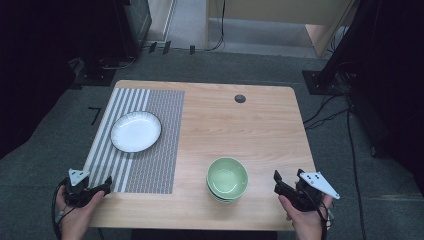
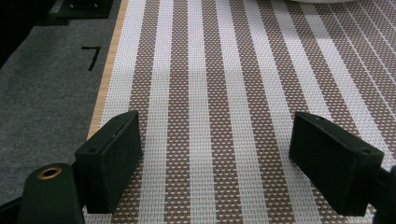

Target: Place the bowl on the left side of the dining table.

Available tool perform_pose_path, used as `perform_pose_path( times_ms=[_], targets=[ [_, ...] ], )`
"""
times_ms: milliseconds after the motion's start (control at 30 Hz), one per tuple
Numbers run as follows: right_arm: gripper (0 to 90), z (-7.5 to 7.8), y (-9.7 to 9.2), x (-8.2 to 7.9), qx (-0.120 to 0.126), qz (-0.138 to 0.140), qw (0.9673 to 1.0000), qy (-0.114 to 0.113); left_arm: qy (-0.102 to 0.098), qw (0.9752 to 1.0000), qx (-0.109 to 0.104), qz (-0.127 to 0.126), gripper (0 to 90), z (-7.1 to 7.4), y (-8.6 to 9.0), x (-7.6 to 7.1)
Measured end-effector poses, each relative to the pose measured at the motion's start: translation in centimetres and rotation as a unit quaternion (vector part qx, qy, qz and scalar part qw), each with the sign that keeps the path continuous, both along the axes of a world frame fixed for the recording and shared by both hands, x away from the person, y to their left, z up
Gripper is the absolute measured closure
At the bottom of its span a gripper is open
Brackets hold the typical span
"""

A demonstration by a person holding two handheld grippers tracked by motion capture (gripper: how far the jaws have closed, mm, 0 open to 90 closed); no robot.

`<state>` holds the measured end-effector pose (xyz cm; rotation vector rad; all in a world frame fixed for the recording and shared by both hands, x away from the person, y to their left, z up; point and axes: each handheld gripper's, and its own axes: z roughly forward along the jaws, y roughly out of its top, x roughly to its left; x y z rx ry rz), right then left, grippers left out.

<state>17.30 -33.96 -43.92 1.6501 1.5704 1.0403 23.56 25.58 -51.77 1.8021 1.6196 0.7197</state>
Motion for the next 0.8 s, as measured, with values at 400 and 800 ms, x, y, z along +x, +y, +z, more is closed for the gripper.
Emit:
perform_pose_path(
  times_ms=[400, 800],
  targets=[
    [23.0, 1.3, 2.2, -0.3, 0.009, 0.033, 0.9993, -0.013, 0.000, 1.0000, 0.000, 0.000, 16.0, 0.0, 0.0, 0.0],
    [27.7, 2.1, 4.9, 0.3, 0.012, 0.059, 0.9978, -0.028, 0.000, 1.0000, 0.000, 0.000, 16.0, 0.0, 0.0, 0.0]
  ],
)
